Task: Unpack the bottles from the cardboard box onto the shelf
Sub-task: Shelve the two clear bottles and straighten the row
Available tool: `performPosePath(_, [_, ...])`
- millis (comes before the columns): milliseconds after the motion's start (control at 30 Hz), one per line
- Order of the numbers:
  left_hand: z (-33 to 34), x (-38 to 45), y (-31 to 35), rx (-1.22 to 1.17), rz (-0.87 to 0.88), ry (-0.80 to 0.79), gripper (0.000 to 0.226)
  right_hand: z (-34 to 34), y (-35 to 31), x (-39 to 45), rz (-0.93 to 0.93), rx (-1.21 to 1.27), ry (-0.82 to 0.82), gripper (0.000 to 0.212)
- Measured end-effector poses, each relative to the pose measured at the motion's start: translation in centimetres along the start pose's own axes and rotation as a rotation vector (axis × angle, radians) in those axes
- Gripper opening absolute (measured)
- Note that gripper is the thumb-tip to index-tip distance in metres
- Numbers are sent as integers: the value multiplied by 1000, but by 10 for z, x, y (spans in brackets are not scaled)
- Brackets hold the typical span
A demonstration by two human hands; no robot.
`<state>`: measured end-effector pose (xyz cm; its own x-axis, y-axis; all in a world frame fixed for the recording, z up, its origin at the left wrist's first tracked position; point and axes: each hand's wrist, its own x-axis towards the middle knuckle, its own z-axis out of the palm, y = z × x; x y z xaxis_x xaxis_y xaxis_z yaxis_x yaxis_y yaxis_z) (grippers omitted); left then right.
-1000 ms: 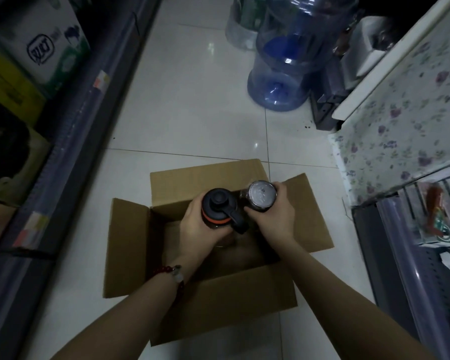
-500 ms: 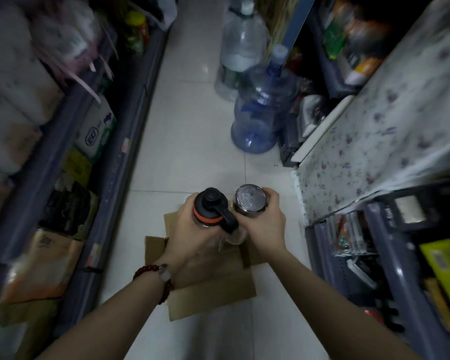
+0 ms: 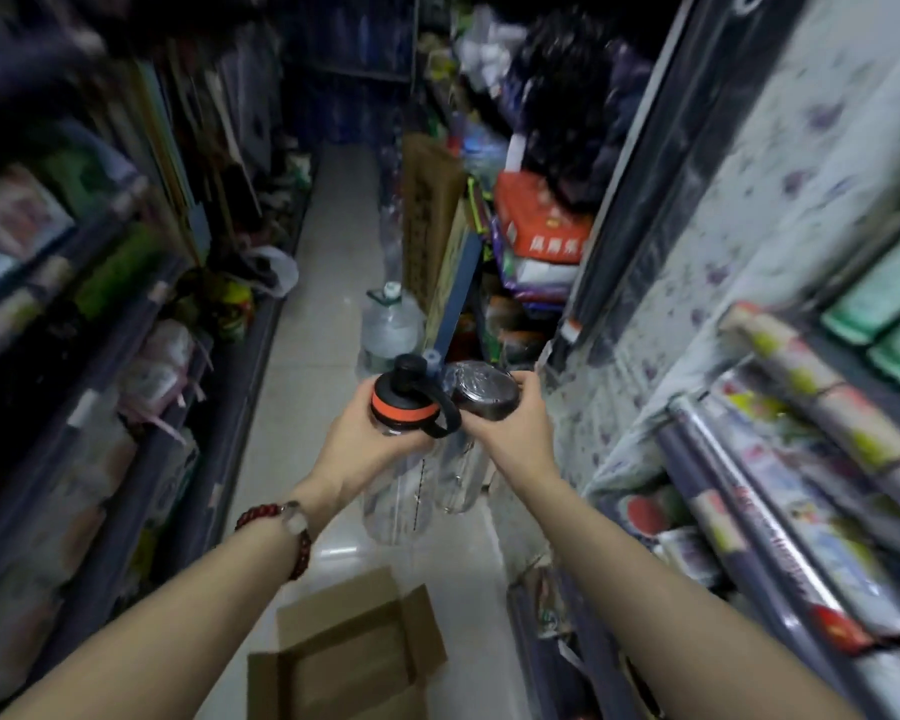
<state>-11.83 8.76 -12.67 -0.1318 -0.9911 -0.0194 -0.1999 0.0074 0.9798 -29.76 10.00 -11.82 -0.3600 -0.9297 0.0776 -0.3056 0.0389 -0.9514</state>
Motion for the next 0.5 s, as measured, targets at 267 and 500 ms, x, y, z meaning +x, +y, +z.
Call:
performPosePath(267, [1,19,161,-46,165,-153,73,-88,-129,10,-140,61,190,63])
performPosePath(500, [28,28,252,-91,318,-369,70,-156,-198,-7,-187,82,384,58])
